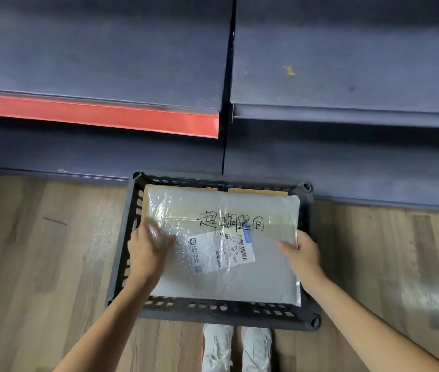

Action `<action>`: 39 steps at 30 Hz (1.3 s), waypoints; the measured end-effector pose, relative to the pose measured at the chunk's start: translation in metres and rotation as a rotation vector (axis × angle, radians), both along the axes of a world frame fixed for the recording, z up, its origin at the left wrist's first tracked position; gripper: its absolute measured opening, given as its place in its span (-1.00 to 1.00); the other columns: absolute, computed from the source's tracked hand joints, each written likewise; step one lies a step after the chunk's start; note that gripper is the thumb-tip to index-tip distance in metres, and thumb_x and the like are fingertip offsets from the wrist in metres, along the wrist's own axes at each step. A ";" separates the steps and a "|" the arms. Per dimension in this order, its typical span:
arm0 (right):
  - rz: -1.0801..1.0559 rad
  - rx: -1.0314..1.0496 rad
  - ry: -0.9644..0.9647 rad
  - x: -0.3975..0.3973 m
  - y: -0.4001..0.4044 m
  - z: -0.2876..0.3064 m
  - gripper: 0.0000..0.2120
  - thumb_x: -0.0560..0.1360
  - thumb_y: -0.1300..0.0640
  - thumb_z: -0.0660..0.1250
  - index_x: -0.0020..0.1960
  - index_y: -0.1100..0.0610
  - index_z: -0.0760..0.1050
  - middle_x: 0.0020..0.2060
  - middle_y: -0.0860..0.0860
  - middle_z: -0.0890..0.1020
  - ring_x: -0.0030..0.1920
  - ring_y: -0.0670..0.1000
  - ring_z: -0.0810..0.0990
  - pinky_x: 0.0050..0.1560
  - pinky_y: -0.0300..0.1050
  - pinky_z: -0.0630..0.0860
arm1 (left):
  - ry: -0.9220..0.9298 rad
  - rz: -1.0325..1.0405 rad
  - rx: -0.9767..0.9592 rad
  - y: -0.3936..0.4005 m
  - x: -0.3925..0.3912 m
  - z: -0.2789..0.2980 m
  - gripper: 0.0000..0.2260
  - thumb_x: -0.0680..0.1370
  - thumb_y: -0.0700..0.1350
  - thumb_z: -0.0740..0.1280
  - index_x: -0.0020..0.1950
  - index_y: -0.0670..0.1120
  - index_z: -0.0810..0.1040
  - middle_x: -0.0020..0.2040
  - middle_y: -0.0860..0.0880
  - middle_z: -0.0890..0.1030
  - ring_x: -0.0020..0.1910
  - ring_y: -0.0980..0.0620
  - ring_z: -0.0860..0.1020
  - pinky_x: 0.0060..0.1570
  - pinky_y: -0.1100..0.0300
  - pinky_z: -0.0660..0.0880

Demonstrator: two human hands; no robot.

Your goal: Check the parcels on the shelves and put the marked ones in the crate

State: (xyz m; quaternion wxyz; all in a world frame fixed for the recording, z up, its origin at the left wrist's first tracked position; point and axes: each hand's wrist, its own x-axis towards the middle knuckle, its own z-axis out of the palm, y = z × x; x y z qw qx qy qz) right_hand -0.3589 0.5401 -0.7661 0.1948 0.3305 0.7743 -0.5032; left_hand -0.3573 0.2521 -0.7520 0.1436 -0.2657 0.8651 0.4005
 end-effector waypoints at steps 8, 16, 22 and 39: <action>-0.001 -0.011 0.018 -0.020 -0.010 -0.046 -0.70 0.47 0.23 0.33 0.19 0.10 0.46 0.02 0.03 0.59 0.03 0.07 0.57 0.03 0.01 0.55 | -0.052 -0.044 -0.050 -0.003 -0.017 -0.038 -0.43 0.37 0.20 0.33 0.30 0.03 0.28 0.15 -0.17 0.44 0.07 -0.21 0.49 -0.03 -0.16 0.55; -0.016 -0.013 0.039 -0.022 -0.013 -0.058 -0.61 0.47 0.25 0.33 0.28 0.13 0.40 0.11 0.06 0.57 0.10 0.06 0.55 0.11 0.06 0.53 | -0.004 -0.040 -0.092 0.000 -0.025 -0.053 -0.55 0.48 -0.08 0.37 0.31 0.01 0.29 0.25 -0.15 0.34 0.16 -0.18 0.38 0.10 -0.18 0.47; -0.012 0.002 0.052 -0.032 -0.015 -0.058 -0.61 0.46 0.28 0.34 0.26 0.16 0.39 0.08 0.07 0.57 0.09 0.09 0.55 0.13 0.11 0.52 | -0.004 -0.053 -0.078 -0.003 -0.034 -0.055 -0.55 0.47 -0.01 0.38 0.29 0.06 0.29 0.23 -0.13 0.38 0.14 -0.21 0.43 0.04 -0.23 0.50; 0.108 0.044 -0.089 -0.026 -0.010 -0.029 -0.69 0.49 0.14 0.32 0.21 0.15 0.41 0.12 0.13 0.58 0.07 0.12 0.56 0.03 0.03 0.54 | -0.094 -0.244 -0.260 -0.011 -0.034 -0.026 -0.44 0.54 -0.09 0.29 0.46 -0.25 0.16 0.43 -0.24 0.28 0.41 -0.20 0.22 0.40 -0.09 0.13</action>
